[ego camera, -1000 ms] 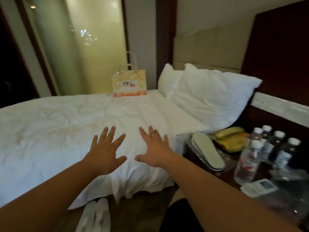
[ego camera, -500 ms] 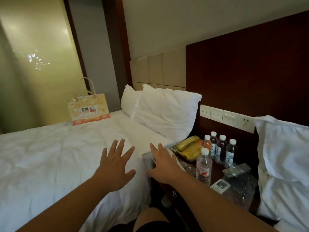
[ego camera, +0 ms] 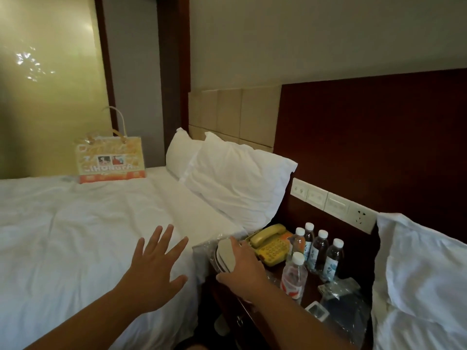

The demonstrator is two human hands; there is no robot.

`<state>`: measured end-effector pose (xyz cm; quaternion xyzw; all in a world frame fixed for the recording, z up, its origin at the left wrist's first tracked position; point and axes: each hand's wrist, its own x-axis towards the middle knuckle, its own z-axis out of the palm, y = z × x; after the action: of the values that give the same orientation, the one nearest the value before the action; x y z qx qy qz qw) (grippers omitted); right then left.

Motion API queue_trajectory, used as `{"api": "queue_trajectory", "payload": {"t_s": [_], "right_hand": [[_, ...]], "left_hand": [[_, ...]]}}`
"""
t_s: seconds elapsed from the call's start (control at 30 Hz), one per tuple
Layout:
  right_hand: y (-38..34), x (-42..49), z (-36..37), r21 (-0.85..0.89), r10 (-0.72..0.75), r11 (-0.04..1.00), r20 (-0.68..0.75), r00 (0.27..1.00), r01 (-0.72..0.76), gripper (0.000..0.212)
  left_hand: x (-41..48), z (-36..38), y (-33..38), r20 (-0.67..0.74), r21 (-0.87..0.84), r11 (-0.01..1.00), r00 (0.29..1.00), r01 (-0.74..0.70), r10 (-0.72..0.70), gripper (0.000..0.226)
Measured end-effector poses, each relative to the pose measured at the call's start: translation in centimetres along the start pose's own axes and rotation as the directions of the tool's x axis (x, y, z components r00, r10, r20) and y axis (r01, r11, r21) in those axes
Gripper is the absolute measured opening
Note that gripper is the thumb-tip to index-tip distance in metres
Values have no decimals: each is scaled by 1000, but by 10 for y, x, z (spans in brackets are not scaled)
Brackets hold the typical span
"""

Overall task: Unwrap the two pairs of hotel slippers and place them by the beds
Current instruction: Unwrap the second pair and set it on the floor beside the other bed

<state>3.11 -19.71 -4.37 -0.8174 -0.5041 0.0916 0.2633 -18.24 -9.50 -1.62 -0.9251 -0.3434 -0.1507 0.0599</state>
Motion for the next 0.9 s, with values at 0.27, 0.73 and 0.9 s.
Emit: {"api": "queue_trajectory", "payload": {"t_s": [0.27,0.73,0.9], "right_hand": [[17,33,19,183,127,975,-5,992,-124,109],[95,85,71,80,427,896,107,898,-436,125],[116,94,97,-24,472,881,121,874,-472,125]], "left_hand": [[2,20,-31,-24,-77,997,1000,5,-7,80],[-6,79,-78,72,-87,995,996,54,-48,81],[4,102,-81,92,-118,990,994,75,-64,82]]}}
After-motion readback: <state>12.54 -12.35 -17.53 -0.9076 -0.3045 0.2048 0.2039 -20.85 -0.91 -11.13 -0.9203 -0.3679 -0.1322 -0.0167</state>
